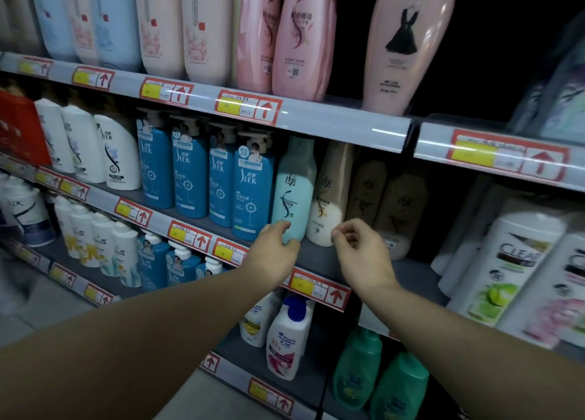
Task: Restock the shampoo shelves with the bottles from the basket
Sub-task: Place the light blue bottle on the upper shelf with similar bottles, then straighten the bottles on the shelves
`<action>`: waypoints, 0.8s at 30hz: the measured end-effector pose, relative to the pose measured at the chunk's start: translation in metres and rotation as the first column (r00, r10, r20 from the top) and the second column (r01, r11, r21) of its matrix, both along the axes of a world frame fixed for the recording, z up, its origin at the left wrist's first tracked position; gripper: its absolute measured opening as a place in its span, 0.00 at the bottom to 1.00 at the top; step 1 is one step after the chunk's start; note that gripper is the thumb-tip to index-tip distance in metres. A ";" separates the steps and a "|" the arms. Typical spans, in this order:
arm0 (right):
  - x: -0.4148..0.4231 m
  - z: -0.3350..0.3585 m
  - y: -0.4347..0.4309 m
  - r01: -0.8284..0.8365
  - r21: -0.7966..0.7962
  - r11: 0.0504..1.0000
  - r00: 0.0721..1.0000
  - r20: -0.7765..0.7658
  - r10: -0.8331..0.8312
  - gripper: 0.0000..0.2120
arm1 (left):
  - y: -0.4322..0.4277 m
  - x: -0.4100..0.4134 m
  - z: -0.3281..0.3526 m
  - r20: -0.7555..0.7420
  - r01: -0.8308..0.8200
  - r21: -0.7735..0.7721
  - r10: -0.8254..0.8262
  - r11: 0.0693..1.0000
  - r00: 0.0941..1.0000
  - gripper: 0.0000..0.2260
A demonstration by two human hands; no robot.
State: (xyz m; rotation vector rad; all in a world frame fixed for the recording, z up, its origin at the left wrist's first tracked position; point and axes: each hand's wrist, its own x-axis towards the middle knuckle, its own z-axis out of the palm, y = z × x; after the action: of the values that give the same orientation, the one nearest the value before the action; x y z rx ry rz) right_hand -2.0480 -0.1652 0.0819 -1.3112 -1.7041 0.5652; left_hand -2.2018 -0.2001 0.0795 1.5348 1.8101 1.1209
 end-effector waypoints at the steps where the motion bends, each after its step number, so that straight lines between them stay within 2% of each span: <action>1: 0.009 0.002 -0.011 -0.036 -0.010 0.999 0.999 0.022 0.037 0.04 | -0.008 0.003 0.002 -0.028 0.007 -0.001 -0.007 1.000 1.000 0.22; 5: 0.053 0.009 -0.043 -0.023 -0.033 0.999 0.996 0.089 0.026 0.08 | -0.039 0.022 0.006 -0.099 0.079 -0.012 -0.080 0.997 0.992 0.22; 8: 0.081 0.020 -0.059 -0.008 -0.120 0.993 0.999 0.043 0.014 0.18 | -0.054 0.042 0.008 -0.075 0.128 0.003 -0.128 0.992 0.989 0.22; 14: 0.080 0.025 -0.059 -0.126 -0.335 0.934 0.981 -0.182 0.067 0.29 | -0.033 0.077 0.007 0.255 0.126 -0.071 -0.104 0.989 0.961 0.23; 17: 0.058 0.023 -0.039 -0.181 -0.406 0.896 0.973 -0.206 0.103 0.31 | -0.006 0.092 0.008 0.366 0.123 -0.056 -0.094 0.991 0.926 0.23; 19: 0.043 0.021 -0.019 -0.220 -0.424 0.878 0.961 -0.250 0.120 0.31 | 0.012 0.099 0.006 0.405 0.103 -0.076 -0.063 0.992 0.912 0.27; 22: 0.023 0.023 0.004 -0.257 -0.420 0.870 0.946 -0.292 0.138 0.30 | 0.033 0.104 -0.006 0.444 0.085 -0.019 -0.068 0.996 0.893 0.42; 24: 0.013 0.019 0.018 -0.276 -0.412 0.868 0.939 -0.310 0.152 0.32 | 0.037 0.105 -0.006 0.451 0.072 0.040 -0.082 0.997 0.889 0.44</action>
State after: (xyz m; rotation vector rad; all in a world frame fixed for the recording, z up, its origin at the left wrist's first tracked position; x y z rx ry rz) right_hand -2.0349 -0.1472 0.1006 -1.2856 -1.5508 1.2776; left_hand -2.0970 -0.1633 0.0731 1.2137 1.4118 1.3321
